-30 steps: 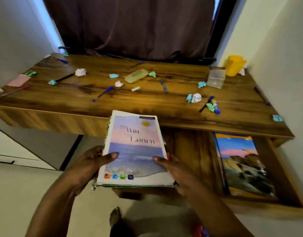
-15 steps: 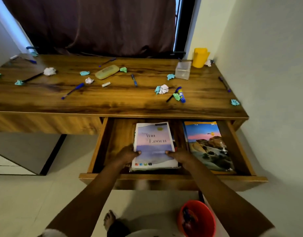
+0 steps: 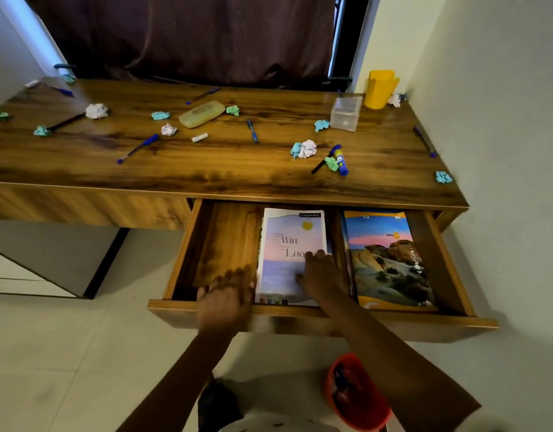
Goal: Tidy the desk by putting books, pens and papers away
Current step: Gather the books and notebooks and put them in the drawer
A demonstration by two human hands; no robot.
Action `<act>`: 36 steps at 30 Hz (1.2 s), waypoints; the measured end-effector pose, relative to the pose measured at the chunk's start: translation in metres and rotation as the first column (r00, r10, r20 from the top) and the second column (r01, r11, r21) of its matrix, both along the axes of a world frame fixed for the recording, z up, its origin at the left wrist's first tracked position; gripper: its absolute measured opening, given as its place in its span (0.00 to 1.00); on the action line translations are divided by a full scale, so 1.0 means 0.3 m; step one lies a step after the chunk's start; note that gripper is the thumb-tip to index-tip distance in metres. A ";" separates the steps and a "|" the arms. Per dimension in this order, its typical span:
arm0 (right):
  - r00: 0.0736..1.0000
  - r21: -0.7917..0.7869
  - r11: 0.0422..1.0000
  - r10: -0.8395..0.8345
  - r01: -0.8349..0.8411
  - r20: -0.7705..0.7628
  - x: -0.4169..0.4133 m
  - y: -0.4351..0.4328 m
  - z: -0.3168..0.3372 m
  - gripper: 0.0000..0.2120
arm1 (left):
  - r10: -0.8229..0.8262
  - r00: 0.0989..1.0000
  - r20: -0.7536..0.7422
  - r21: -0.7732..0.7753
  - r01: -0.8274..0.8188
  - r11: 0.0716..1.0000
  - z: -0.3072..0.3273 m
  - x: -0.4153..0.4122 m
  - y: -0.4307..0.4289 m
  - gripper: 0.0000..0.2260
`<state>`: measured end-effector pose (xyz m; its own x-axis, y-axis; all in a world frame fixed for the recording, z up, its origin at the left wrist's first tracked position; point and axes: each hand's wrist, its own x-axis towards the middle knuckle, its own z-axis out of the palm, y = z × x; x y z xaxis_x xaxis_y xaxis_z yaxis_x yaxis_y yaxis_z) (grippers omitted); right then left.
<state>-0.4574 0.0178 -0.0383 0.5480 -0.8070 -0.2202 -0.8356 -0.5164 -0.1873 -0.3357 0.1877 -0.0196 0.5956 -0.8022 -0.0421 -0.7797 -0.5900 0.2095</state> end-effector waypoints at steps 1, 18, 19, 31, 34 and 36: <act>0.998 -0.002 0.998 0.066 -0.066 0.005 0.038 0.021 0.019 0.25 | -0.026 0.997 0.074 -0.062 0.030 0.998 -0.023 -0.007 0.022 0.22; 0.962 0.252 0.959 0.186 -0.133 -0.202 0.211 0.067 -0.071 0.39 | -0.080 0.955 0.285 -0.208 0.143 0.968 -0.073 -0.010 0.051 0.18; 0.959 0.262 0.957 0.187 -0.129 -0.211 0.203 0.057 -0.070 0.39 | -0.080 0.956 0.282 -0.212 0.143 0.967 -0.072 -0.010 0.051 0.18; 0.955 0.312 0.936 0.229 -0.163 -0.189 0.133 0.026 -0.058 0.38 | -0.072 0.959 0.275 -0.235 0.140 0.962 -0.081 -0.009 0.054 0.18; 0.979 0.422 0.890 0.202 -0.173 -0.023 0.067 0.022 0.012 0.37 | -0.084 0.965 0.249 -0.240 0.146 0.960 -0.080 -0.008 0.054 0.20; 0.981 0.363 0.912 0.190 -0.189 0.035 -0.018 0.042 0.054 0.34 | -0.100 0.967 0.234 -0.257 0.161 0.953 -0.082 -0.004 0.058 0.22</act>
<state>-0.4628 0.0303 -0.0219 0.6822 -0.5522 -0.4791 -0.7292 -0.5614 -0.3912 -0.3369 0.2050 -0.0443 0.4555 -0.8361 0.3057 -0.8902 -0.4243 0.1658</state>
